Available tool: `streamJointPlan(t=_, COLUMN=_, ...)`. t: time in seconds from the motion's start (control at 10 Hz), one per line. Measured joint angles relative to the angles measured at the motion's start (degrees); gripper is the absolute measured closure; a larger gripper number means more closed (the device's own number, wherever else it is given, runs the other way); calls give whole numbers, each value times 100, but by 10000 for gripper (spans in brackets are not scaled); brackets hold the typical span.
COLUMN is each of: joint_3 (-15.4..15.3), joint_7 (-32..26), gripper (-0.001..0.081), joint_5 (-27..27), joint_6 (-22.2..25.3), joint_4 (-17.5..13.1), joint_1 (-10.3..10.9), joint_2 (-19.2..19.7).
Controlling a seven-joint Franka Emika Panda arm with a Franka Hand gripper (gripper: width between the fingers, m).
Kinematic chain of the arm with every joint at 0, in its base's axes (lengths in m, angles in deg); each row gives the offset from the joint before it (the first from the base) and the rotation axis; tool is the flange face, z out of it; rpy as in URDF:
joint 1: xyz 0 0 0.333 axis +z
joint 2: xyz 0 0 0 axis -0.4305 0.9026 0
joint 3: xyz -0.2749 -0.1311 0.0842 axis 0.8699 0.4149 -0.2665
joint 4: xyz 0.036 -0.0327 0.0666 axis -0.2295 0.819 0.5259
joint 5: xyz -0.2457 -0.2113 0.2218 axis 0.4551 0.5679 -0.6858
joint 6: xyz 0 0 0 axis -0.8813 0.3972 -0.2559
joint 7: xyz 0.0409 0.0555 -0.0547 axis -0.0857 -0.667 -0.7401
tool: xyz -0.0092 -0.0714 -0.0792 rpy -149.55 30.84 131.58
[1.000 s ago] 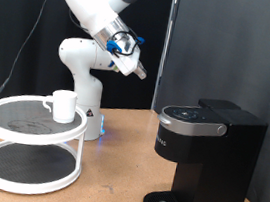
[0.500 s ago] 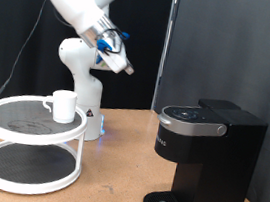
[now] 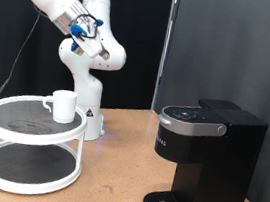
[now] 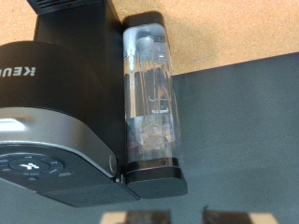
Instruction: Make a cup of coffee with the keurig machine
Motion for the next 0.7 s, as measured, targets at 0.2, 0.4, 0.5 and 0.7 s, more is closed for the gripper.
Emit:
streamJointPlan(t=0.2, joint_3=126, joint_7=-357, gripper=806, joint_5=93, joint_6=97, joint_4=21, joint_1=-9, joint_2=-2)
streamJointPlan(t=0.4, joint_3=437, joint_7=-725, gripper=806, joint_5=257, joint_6=333, joint_4=-18, joint_1=-82, joint_2=-9)
streamJointPlan(t=0.5, joint_3=618, joint_7=-797, gripper=806, joint_5=336, joint_6=519, joint_4=-85, joint_1=-138, joint_2=-3)
streamJointPlan(t=0.7, joint_3=980, joint_7=-843, gripper=806, joint_5=579, joint_6=962, joint_4=-319, joint_1=-226, joint_2=45)
